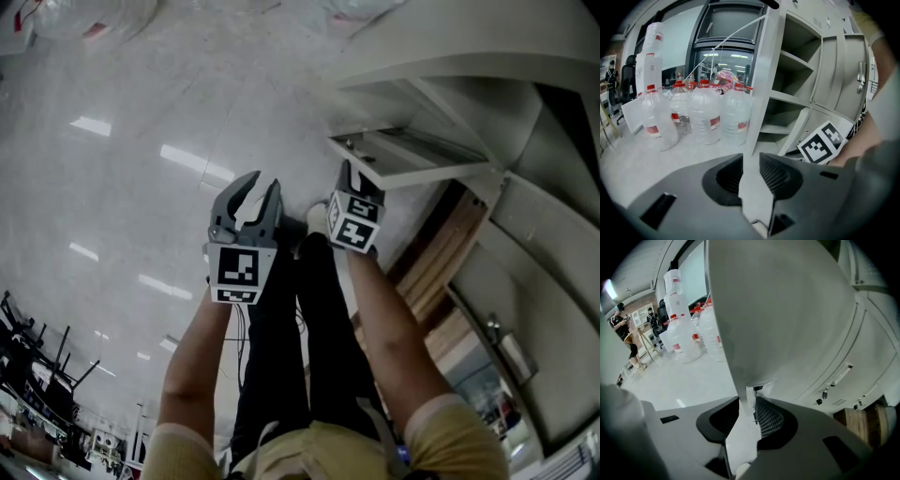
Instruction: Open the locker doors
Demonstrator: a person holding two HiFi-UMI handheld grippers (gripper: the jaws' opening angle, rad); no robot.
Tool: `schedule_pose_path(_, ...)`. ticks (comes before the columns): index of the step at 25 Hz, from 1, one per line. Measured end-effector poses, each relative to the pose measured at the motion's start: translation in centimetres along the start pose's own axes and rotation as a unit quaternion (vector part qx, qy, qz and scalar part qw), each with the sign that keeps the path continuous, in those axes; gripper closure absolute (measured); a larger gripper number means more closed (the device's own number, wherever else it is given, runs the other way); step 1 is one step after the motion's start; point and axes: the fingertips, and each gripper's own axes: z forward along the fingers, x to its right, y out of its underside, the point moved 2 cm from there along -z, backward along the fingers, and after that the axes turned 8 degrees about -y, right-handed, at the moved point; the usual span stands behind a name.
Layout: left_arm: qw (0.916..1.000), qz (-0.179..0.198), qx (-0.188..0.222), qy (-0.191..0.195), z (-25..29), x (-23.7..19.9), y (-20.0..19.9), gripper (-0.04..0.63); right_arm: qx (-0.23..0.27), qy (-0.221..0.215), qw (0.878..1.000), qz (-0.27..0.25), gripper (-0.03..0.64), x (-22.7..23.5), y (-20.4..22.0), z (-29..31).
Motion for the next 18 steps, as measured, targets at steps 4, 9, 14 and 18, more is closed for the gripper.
schedule_pose_path(4,1.0000,-0.005,0.002,0.000,-0.4,0.5,-0.6,0.488,-0.015,0.004,1.000,0.004,0.512,0.4,1.9,-1.1)
schedule_pose_path(9,0.9997,0.013,0.005,0.019,-0.6,2.2,-1.4,0.488,-0.030,0.010,0.999,0.021,0.512,0.7,3.5,-2.7)
schedule_pose_path(14,0.9994,0.022,0.004,0.027,-0.6,3.3,-1.5,0.488,-0.040,0.017,0.999,0.031,0.512,1.3,5.1,-3.9)
schedule_pose_path(18,0.9992,0.026,0.003,0.031,-0.8,4.3,-1.3,0.488,-0.050,0.028,0.998,0.041,0.512,2.3,6.7,-5.0)
